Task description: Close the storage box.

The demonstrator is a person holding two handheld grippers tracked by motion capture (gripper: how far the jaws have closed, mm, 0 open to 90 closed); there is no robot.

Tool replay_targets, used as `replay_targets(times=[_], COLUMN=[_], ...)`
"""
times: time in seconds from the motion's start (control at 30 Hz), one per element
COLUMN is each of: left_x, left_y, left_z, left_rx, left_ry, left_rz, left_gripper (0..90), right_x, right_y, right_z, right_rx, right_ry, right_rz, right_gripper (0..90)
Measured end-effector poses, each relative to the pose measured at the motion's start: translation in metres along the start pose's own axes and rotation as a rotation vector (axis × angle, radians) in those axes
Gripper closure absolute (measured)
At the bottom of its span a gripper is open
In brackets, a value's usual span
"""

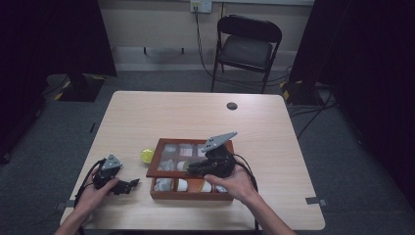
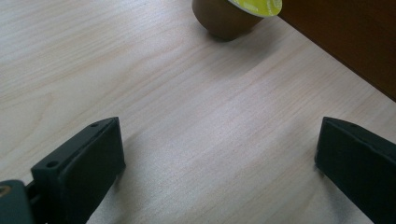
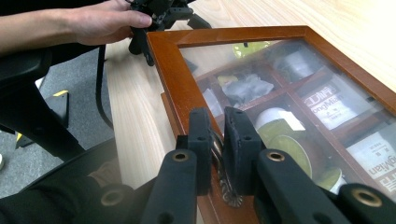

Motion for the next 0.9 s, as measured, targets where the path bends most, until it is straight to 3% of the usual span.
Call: replay_targets(times=[0.6, 0.9], left_x=[0.0, 0.0], left_y=[0.0, 0.0], left_z=[0.0, 0.0], left_rx=[0.0, 0.0], left_ry=[0.0, 0.0], left_rz=[0.0, -0.001], left_gripper=[0.8, 0.8], right_x=[-0.001, -0.002], right_y=[0.009, 0.02], right_z=[-0.014, -0.03], right_rx=[-0.021, -0.069], right_ry=[-0.011, -0.027], right_rz=[-0.007, -0.008], right_gripper=[81.4, 81.4])
Point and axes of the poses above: each handheld gripper's, and its own axes: y roughly forward along the jaws, z roughly out of its top, x roughly to its right, the point moved 10 cm from there along y, roughly forward along the jaws, and after that the axes turned 10 degrees about z, right-handed, at the moved point
